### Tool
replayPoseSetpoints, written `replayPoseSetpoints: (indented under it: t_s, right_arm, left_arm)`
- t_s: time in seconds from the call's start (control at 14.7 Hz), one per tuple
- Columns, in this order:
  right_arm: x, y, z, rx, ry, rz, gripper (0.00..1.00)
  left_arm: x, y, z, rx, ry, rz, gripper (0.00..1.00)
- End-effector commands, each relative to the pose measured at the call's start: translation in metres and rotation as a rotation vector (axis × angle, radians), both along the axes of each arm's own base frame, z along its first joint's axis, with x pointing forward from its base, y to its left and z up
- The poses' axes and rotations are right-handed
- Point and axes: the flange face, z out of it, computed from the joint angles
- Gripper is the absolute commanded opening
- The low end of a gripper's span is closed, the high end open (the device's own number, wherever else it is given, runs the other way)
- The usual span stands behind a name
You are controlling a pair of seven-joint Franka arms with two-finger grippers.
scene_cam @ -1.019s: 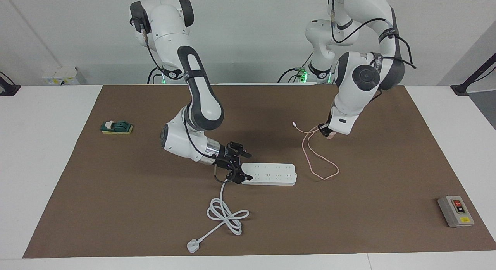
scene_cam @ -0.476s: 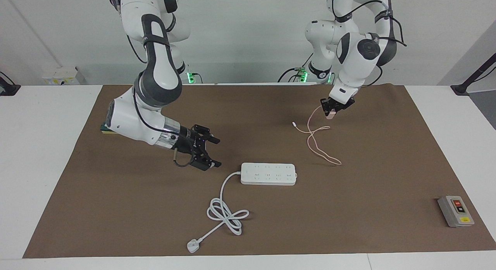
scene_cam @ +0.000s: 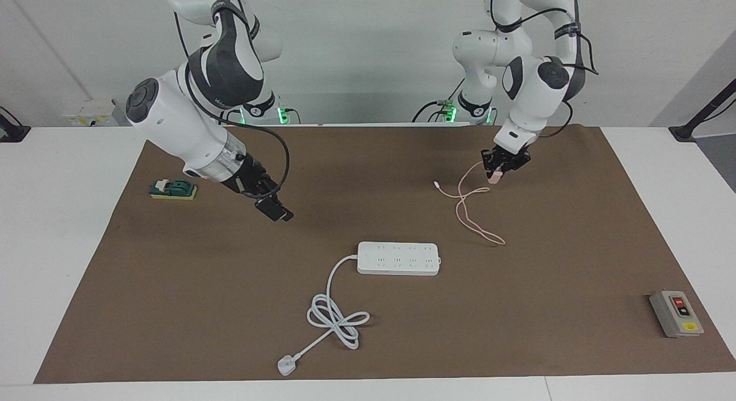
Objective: Unplug charger and place it aside
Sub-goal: 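Place the pink charger on the table nearer the robot with the left gripper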
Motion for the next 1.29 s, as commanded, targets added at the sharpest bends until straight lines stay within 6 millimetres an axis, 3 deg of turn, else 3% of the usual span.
replayPoseSetpoints:
  t_s: [0.0,0.14,0.41,0.48,0.75,0.95,1.22]
  right_arm:
    - [-0.008,-0.033,0.012,-0.072,-0.079,0.222,1.0]
    - [-0.013,-0.06,0.024,-0.129,-0.151,0.42,1.0]
    - [-0.028,-0.113,0.055,-0.246,-0.25,0.78,1.0]
    - [-0.033,-0.125,0.065,-0.267,-0.263,0.843,1.0]
    - [-0.066,-0.152,0.106,-0.322,-0.265,0.983,1.0]
    - [-0.091,-0.155,0.13,-0.327,-0.25,1.023,1.0]
    - [-0.121,-0.164,0.133,-0.31,-0.23,1.006,1.0]
  left_arm:
    - [0.02,0.022,-0.023,-0.009,-0.016,-0.012,0.0]
    - [0.026,0.036,-0.025,-0.007,-0.022,-0.02,0.0]
    - [0.025,0.037,-0.034,-0.006,-0.004,-0.025,0.0]
    - [0.025,0.039,-0.034,-0.006,-0.002,-0.022,0.11]
    - [0.024,0.075,-0.037,-0.006,0.009,0.016,0.97]
    - [0.026,0.089,-0.034,-0.006,0.008,0.043,1.0]
    - [0.046,0.106,-0.014,-0.013,0.046,0.07,1.0]
